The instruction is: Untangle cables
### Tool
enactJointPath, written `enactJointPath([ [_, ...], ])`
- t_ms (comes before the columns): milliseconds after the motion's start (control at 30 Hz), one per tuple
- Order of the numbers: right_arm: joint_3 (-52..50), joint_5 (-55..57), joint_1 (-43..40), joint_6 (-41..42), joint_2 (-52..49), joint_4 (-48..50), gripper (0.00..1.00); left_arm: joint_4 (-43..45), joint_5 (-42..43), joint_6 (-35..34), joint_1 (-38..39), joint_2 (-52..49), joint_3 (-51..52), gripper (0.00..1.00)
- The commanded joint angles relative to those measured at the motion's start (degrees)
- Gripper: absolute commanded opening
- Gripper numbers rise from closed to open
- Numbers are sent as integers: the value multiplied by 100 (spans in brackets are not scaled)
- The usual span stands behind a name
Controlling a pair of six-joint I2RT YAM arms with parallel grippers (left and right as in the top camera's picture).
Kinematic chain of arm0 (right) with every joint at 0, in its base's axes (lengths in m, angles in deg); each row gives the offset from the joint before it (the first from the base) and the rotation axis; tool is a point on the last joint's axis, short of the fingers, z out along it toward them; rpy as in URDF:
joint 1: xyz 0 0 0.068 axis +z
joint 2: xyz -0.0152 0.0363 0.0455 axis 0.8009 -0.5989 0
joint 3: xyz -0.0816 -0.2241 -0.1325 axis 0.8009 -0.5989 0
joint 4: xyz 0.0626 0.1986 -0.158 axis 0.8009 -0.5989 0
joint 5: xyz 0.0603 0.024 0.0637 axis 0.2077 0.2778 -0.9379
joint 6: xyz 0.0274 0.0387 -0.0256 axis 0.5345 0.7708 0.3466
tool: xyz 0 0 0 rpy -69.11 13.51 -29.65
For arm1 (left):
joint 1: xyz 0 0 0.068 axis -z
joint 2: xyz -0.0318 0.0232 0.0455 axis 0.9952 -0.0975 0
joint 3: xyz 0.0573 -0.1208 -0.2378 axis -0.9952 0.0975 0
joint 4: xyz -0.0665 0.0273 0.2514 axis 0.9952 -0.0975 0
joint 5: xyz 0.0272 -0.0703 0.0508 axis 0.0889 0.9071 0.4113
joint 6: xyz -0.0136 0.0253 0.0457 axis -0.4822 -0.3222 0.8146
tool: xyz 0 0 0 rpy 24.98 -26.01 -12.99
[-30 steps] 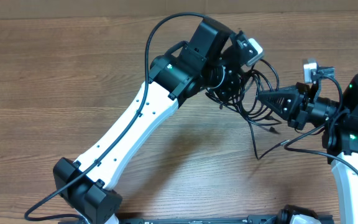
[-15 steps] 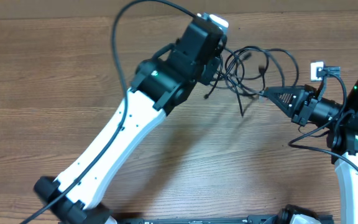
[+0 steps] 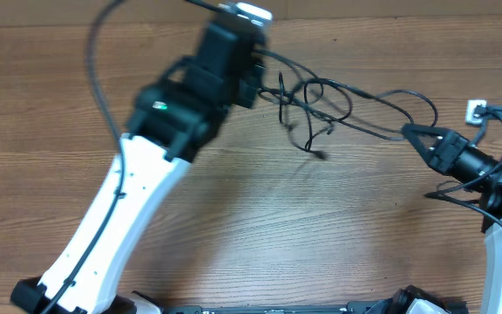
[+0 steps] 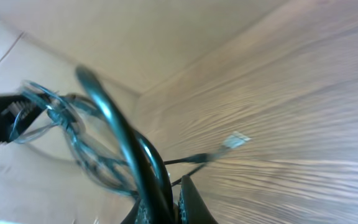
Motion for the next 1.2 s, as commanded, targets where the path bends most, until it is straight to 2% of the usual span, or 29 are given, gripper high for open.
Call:
enactJointPath([
  [0,13,881,-492,-24,28,-151,4,24,-505,-144,-483,476,-63,4],
  [67,13,879,-581,-70,28,-212,4,31,-37,-96,-529,487,-63,4],
  [267,13,1349,-588,-219,28,-452,4,39,-87,-186,-527,485,-63,4],
  [567,13,2813,-616,-216,28,-876,4,-260,-1698,-372,-669,487,-63,4],
  [867,13,2813,-632,-216,28,-879,4,-695,-1891,-850,-1237,498,-63,4],
  [1000,13,2811,-629,-219,28,-942,3,-861,-1523,-968,-1558,555,-63,4],
  [1067,13,2811,-629,-221,28,-944,4,-887,-1495,-973,-1622,562,-63,9],
  [1167,13,2811,-632,-219,28,-957,4,-929,-1897,-1165,-1762,575,-63,13],
])
